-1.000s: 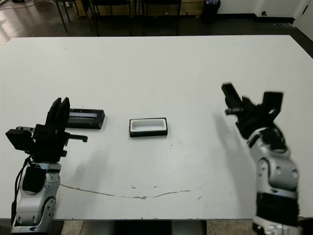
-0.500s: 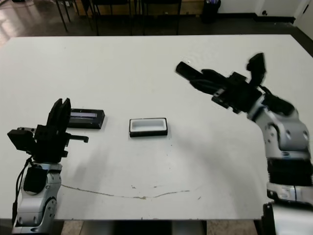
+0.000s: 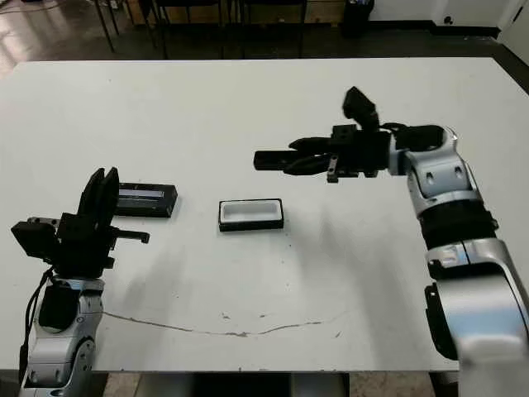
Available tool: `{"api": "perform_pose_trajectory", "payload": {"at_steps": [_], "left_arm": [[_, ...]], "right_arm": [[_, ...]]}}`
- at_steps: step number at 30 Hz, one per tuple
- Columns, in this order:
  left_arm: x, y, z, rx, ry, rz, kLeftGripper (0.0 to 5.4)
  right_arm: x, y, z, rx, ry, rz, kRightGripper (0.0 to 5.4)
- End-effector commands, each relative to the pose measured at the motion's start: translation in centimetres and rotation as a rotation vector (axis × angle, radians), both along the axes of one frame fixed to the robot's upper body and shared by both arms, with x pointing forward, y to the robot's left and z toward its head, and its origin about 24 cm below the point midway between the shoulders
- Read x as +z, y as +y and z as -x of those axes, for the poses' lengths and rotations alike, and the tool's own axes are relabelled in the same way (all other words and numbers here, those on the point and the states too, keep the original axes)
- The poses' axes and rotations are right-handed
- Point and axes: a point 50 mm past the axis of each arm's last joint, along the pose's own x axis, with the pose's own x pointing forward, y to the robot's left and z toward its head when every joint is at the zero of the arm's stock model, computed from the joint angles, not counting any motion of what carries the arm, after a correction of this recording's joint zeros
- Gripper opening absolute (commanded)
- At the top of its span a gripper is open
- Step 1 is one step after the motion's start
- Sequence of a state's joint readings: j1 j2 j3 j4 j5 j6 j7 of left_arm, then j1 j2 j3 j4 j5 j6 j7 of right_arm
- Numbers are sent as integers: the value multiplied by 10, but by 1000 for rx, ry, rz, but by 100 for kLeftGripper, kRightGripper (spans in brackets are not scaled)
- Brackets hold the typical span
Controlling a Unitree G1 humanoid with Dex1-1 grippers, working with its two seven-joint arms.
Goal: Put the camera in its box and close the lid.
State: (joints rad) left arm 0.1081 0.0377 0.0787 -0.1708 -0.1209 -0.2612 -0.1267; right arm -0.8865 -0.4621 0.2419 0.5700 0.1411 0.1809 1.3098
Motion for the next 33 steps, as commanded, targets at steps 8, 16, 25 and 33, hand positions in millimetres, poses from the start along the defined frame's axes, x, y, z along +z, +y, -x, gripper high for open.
{"api": "perform_pose_trajectory", "payload": {"at_steps": [8,16,25,33], "left_arm": [[-5,1,-1,13,26,5,0],[-5,0,0,14,28,-7,0],[-6,-3,3,13,36,-9,0],[-6,-4,6,23,46,-10,0]], "right_arm": [[2,22,3,89,62,77,19],[-8,33,5,110,92,167,19],[-27,40,5,126,146,206,19],[-39,36,4,121,157,234,19]]}}
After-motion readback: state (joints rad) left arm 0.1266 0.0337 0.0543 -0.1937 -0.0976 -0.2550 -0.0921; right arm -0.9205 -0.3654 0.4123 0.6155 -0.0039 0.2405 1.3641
